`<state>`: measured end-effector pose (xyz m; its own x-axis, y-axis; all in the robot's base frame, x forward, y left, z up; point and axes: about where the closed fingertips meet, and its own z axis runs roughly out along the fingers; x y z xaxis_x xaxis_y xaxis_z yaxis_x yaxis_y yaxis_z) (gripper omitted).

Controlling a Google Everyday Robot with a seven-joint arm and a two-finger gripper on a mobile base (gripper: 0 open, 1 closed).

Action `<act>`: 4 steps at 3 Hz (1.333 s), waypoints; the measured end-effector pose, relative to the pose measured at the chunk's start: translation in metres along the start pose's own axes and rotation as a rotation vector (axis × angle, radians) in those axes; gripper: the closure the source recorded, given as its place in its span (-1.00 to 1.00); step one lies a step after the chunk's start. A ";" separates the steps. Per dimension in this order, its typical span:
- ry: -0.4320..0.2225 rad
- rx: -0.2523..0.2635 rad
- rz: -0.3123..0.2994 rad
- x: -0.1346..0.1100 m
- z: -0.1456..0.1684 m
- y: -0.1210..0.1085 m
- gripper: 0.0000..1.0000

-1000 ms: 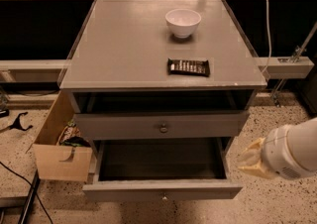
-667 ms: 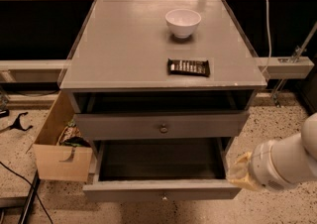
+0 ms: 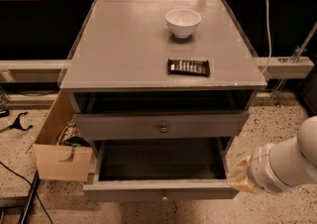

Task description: Close middle drawer

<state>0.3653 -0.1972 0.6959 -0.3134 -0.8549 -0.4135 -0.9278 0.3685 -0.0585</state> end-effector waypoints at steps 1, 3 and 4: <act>0.016 -0.014 0.009 0.021 0.029 0.006 1.00; -0.026 -0.009 0.072 0.070 0.109 0.016 1.00; -0.097 0.015 0.076 0.090 0.148 0.024 1.00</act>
Offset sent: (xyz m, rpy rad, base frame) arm -0.0103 -0.0227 -0.1460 0.0253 0.0461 -0.0811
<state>0.3450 -0.2107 0.5226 -0.3609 -0.7854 -0.5030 -0.8988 0.4367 -0.0370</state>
